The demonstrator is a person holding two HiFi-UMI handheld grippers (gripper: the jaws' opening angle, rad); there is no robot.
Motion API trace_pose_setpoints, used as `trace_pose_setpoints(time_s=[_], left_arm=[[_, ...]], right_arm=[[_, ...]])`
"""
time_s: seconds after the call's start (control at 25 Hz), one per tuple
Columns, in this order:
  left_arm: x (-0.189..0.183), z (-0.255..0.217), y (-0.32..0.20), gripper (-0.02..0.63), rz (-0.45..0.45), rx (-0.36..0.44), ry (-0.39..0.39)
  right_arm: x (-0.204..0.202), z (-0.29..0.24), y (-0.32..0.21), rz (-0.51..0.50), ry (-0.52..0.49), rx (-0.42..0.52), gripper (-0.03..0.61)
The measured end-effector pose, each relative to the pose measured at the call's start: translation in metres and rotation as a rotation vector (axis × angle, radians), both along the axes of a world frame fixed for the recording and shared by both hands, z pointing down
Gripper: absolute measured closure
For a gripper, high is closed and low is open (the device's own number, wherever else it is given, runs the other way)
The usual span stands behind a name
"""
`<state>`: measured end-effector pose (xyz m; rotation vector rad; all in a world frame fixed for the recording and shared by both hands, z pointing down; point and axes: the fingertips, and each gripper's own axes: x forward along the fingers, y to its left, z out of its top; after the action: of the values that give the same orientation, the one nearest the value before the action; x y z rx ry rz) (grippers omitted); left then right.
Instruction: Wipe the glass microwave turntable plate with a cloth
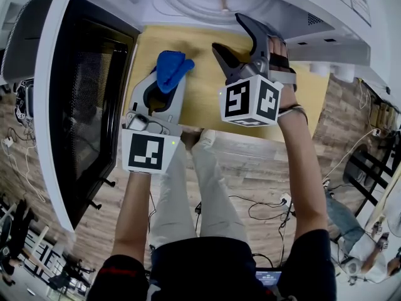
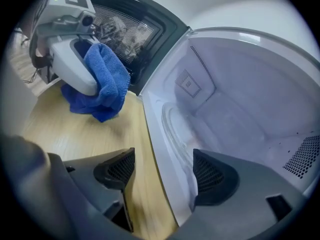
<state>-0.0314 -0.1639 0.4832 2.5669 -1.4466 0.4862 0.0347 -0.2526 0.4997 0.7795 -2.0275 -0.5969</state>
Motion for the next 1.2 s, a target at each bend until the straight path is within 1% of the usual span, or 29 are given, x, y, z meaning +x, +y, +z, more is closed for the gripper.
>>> trace_pose_setpoints(time_s=[0.32,0.6,0.92,1.2], left_arm=[[-0.002,-0.03,-0.038,0.557,-0.027,0.082,0.009],[-0.009,-0.058,-0.073,0.557,-0.081,0.168,0.022],[-0.009,-0.07,-0.095,0.557,-0.097,0.228,0.024],[-0.009,-0.071,-0.105,0.557,-0.089,0.275,0.0]], right_arm=[[-0.001,0.0,0.0,-0.002,-0.008,0.006,0.259],[-0.001,0.0,0.0,-0.002,-0.013,0.01,0.259],[0.0,-0.001,0.0,-0.003,-0.017,0.014,0.259],[0.0,0.0,-0.001,0.0,-0.022,0.016,0.259]])
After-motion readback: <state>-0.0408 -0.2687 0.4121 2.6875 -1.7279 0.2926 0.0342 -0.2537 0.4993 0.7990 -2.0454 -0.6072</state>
